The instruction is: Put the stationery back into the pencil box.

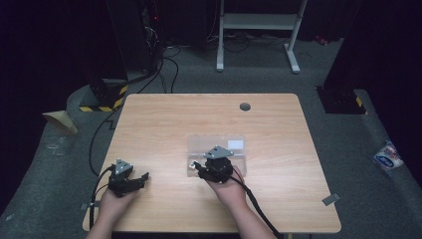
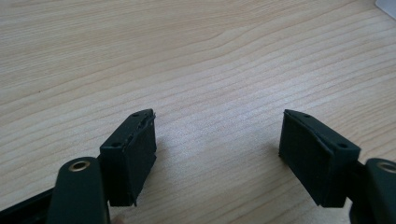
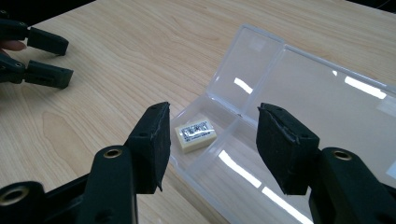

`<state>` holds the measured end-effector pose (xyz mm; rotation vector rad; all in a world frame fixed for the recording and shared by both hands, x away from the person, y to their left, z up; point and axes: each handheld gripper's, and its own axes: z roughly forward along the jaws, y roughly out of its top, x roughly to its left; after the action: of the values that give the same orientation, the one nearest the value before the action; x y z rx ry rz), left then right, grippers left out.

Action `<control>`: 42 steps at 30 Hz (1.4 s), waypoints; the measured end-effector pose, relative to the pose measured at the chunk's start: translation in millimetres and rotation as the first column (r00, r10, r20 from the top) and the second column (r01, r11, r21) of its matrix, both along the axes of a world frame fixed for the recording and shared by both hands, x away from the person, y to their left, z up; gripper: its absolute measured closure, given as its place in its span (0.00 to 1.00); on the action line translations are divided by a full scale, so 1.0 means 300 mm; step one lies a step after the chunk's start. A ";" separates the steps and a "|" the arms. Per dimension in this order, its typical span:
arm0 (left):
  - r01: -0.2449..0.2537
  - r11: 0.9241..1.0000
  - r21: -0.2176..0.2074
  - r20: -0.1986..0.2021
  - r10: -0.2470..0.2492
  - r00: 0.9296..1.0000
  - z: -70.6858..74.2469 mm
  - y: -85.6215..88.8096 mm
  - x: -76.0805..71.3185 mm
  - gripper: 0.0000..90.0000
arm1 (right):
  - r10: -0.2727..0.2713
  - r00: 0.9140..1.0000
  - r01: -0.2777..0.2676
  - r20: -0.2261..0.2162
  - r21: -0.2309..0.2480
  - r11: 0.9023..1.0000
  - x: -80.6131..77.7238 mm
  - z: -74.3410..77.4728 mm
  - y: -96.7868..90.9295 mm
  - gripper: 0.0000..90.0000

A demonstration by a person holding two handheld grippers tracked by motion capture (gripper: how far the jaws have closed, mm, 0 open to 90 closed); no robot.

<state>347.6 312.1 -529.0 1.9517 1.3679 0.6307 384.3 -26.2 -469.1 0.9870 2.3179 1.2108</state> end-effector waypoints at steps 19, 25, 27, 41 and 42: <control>-0.002 1.000 0.004 0.001 0.002 1.000 0.000 0.000 -0.001 0.30 | -0.128 0.992 0.127 0.016 0.021 0.992 -0.039 -0.019 -0.269 0.48; -0.004 1.000 0.003 0.000 0.004 1.000 0.000 -0.001 -0.002 0.30 | -0.219 0.976 0.218 0.018 0.033 0.975 -0.051 -0.031 -0.412 0.47; -0.004 1.000 0.002 0.000 0.004 1.000 0.000 -0.001 -0.002 0.30 | -0.246 0.969 0.246 0.029 0.025 0.969 -0.055 -0.038 -0.462 0.47; -0.008 1.000 0.002 0.000 0.008 1.000 0.000 -0.003 -0.004 0.30 | -0.478 0.878 0.476 -0.021 -0.069 0.877 -0.088 -0.149 -0.735 0.45; -0.008 1.000 0.002 0.000 0.008 1.000 0.000 -0.003 -0.004 0.30 | -0.488 0.873 0.485 -0.018 -0.088 0.870 -0.091 -0.159 -0.747 0.45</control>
<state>346.5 311.3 -528.9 1.9488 1.3764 0.6364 357.0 -250.2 -516.9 1.4628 1.9460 0.8870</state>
